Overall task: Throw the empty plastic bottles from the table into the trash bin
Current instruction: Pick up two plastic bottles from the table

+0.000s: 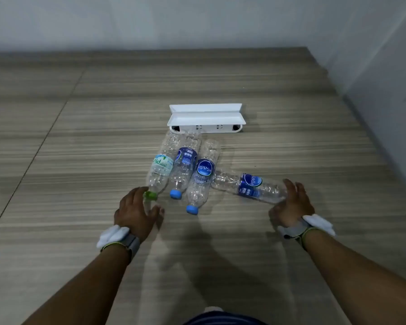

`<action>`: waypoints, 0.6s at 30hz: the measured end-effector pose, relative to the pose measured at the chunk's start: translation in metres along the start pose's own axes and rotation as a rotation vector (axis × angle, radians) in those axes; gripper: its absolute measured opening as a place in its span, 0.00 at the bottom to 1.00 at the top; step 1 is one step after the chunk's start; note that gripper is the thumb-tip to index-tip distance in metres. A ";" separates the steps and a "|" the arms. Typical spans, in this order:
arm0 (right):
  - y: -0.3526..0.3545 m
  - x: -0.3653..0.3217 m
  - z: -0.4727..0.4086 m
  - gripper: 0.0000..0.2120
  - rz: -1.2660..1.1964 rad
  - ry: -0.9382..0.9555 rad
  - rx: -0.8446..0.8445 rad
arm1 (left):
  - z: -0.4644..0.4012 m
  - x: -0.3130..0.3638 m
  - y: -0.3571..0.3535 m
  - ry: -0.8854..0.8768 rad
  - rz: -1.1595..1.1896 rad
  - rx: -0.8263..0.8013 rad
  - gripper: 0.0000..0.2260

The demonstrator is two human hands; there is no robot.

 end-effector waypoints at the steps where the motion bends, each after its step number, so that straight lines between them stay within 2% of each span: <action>1: -0.003 0.006 -0.007 0.34 -0.088 -0.058 -0.015 | -0.006 -0.002 -0.002 0.051 0.033 -0.014 0.26; 3: -0.008 0.014 -0.013 0.33 -0.176 -0.151 -0.076 | -0.012 -0.004 -0.006 0.139 0.053 -0.046 0.29; 7: -0.018 0.025 -0.019 0.28 -0.085 -0.194 -0.101 | -0.025 -0.015 -0.029 0.252 0.151 -0.163 0.32; 13: -0.013 0.030 -0.020 0.22 -0.150 -0.285 -0.081 | -0.033 -0.021 -0.034 0.397 0.227 -0.125 0.19; 18: -0.007 0.032 -0.027 0.24 -0.244 -0.327 -0.088 | -0.040 -0.029 -0.025 0.391 0.251 -0.049 0.17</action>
Point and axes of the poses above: each hand's wrist, its own z-axis away from the middle knuckle, its own y-axis out of the back of the hand, x = y × z, the point moved 9 cm from there along -z, towards the middle knuckle, and after that the axes turned 5 degrees about x, right-handed, at the moved point
